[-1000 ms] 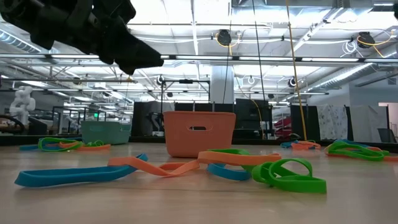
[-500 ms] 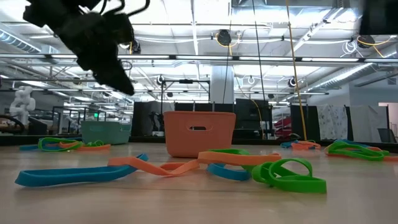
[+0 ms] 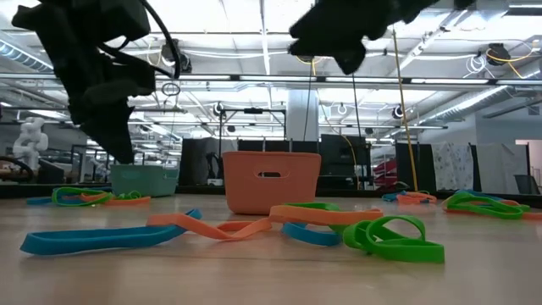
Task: Sort rubber bands into baskets
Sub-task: Put the blue rubber band into the blue bin
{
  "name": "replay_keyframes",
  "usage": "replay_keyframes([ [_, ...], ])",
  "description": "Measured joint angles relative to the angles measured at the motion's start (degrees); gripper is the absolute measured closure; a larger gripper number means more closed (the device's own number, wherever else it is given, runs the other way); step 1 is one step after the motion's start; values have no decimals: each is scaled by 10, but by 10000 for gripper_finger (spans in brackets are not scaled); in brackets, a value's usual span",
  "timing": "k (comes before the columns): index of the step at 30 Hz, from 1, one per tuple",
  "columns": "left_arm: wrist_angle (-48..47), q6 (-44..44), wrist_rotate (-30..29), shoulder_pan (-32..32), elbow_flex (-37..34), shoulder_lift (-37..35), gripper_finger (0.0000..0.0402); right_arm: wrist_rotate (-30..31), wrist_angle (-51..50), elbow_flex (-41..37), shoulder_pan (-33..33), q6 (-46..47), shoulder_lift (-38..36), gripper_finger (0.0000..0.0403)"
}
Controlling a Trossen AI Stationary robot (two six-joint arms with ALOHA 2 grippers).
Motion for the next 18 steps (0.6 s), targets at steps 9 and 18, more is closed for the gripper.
replay_keyframes([
  [9, -38, -53, 24, 8, 0, 50, 274, 2, 153, -58, -13, -26, 0, 271],
  [18, -29, -61, 44, 20, 0, 97, 274, 2, 144, -60, -14, -55, 0, 271],
])
